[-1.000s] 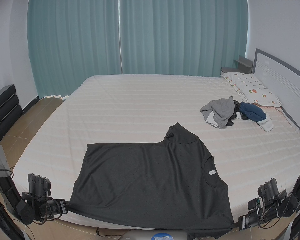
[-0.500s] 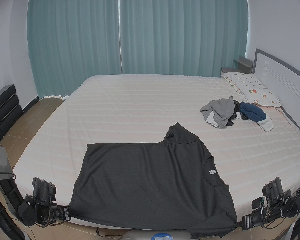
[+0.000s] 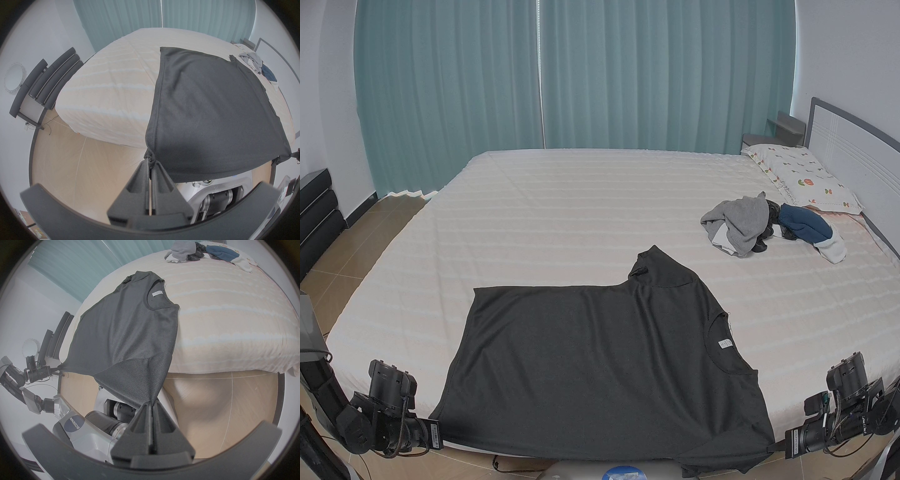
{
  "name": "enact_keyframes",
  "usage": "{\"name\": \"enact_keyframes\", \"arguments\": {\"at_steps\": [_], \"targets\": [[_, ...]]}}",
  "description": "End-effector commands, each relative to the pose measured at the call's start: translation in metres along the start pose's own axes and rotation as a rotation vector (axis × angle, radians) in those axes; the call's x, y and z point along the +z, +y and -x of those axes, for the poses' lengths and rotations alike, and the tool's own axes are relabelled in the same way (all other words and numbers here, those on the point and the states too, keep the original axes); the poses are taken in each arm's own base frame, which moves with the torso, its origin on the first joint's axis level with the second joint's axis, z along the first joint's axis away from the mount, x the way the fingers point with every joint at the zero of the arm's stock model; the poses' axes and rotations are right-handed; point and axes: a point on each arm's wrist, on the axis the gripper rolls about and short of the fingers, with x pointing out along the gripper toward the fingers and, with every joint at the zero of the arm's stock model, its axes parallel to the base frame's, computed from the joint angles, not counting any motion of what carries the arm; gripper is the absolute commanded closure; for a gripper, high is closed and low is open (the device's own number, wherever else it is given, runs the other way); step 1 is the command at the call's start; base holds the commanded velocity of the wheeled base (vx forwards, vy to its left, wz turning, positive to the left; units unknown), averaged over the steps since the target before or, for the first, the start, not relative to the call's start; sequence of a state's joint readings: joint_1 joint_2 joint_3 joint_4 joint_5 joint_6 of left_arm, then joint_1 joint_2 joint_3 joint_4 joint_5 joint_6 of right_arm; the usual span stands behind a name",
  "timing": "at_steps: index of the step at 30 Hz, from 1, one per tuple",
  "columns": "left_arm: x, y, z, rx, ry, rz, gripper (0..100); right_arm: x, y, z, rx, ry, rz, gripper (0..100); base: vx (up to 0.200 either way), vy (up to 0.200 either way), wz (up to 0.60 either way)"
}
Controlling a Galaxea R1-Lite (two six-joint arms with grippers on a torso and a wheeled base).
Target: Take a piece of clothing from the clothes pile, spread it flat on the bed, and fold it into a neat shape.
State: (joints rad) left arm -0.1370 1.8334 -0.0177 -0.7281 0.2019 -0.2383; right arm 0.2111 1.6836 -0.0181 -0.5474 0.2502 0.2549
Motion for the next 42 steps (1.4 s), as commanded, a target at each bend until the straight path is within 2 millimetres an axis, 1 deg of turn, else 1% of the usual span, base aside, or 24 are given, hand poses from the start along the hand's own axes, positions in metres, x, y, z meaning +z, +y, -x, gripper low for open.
{"name": "enact_keyframes", "arguments": {"at_steps": [1, 2, 3, 5, 7, 8, 12, 16, 18, 19, 21, 22, 23, 25, 27, 29, 34, 36, 37, 42], "targets": [[0.004, 0.000, 0.001, -0.006, -0.035, 0.019, 100, 0.006, 0.002, 0.003, 0.014, -0.044, 0.004, 100, 0.000, 0.000, 0.00], [0.005, 0.000, 0.001, -0.006, -0.041, 0.021, 100, 0.007, 0.003, 0.003, 0.015, -0.047, 0.004, 100, 0.000, 0.000, 0.00], [0.010, -0.001, 0.002, -0.015, -0.080, 0.037, 100, 0.013, 0.005, 0.005, 0.026, -0.082, 0.012, 100, 0.000, 0.000, 0.00], [0.015, -0.002, 0.002, -0.021, -0.108, 0.045, 100, 0.020, 0.007, 0.007, 0.032, -0.111, 0.020, 100, 0.000, 0.000, 0.00], [0.016, -0.002, 0.002, -0.022, -0.114, 0.046, 100, 0.021, 0.007, 0.007, 0.034, -0.119, 0.022, 100, 0.000, 0.000, 0.00], [0.025, -0.003, 0.001, -0.024, -0.153, 0.058, 100, 0.032, 0.010, 0.008, 0.042, -0.152, 0.028, 100, 0.000, 0.000, 0.00], [0.046, -0.004, 0.000, -0.013, -0.226, 0.093, 100, 0.053, 0.010, 0.009, 0.042, -0.209, 0.018, 100, 0.000, 0.000, 0.00], [0.059, -0.006, 0.000, -0.022, -0.265, 0.114, 100, 0.072, 0.009, 0.007, 0.042, -0.247, 0.007, 100, 0.000, 0.000, 0.00], [0.064, -0.006, -0.002, -0.020, -0.271, 0.120, 100, 0.080, 0.009, 0.005, 0.044, -0.259, 0.008, 100, 0.000, 0.000, 0.00], [0.065, -0.006, -0.002, -0.020, -0.272, 0.121, 100, 0.081, 0.009, 0.005, 0.045, -0.260, 0.008, 100, 0.000, 0.000, 0.00], [0.075, -0.005, -0.005, -0.013, -0.259, 0.129, 100, 0.090, 0.010, 0.001, 0.047, -0.269, 0.009, 100, 0.000, 0.000, 0.00], [0.075, -0.005, -0.005, -0.013, -0.259, 0.129, 100, 0.090, 0.010, 0.001, 0.047, -0.269, 0.009, 100, 0.000, 0.000, 0.00], [0.079, -0.007, -0.006, -0.016, -0.226, 0.123, 100, 0.100, 0.011, -0.003, 0.049, -0.278, 0.012, 100, 0.000, 0.000, 0.00], [0.085, -0.008, -0.007, -0.024, -0.209, 0.124, 100, 0.107, 0.011, -0.008, 0.049, -0.278, 0.012, 100, 0.000, 0.000, 0.00], [0.088, -0.008, -0.007, -0.030, -0.208, 0.123, 100, 0.110, 0.011, -0.011, 0.050, -0.274, 0.011, 100, 0.000, 0.000, 0.00], [0.095, -0.011, -0.011, -0.035, -0.193, 0.120, 100, 0.119, 0.011, -0.020, 0.051, -0.268, 0.011, 100, 0.000, 0.000, 0.00], [0.104, -0.014, -0.023, -0.032, -0.170, 0.117, 100, 0.128, 0.009, -0.030, 0.050, -0.261, 0.006, 100, 0.000, 0.000, 0.00], [0.106, -0.016, -0.030, -0.030, -0.154, 0.112, 100, 0.130, 0.008, -0.033, 0.049, -0.253, -0.001, 100, 0.000, 0.000, 0.00], [0.108, -0.018, -0.037, -0.029, -0.140, 0.110, 100, 0.132, 0.007, -0.037, 0.057, -0.248, -0.024, 100, 0.000, 0.000, 0.00], [0.117, -0.021, -0.048, -0.028, -0.143, 0.126, 100, 0.145, 0.007, -0.041, 0.091, -0.262, -0.073, 100, 0.000, 0.000, 0.00]]}}
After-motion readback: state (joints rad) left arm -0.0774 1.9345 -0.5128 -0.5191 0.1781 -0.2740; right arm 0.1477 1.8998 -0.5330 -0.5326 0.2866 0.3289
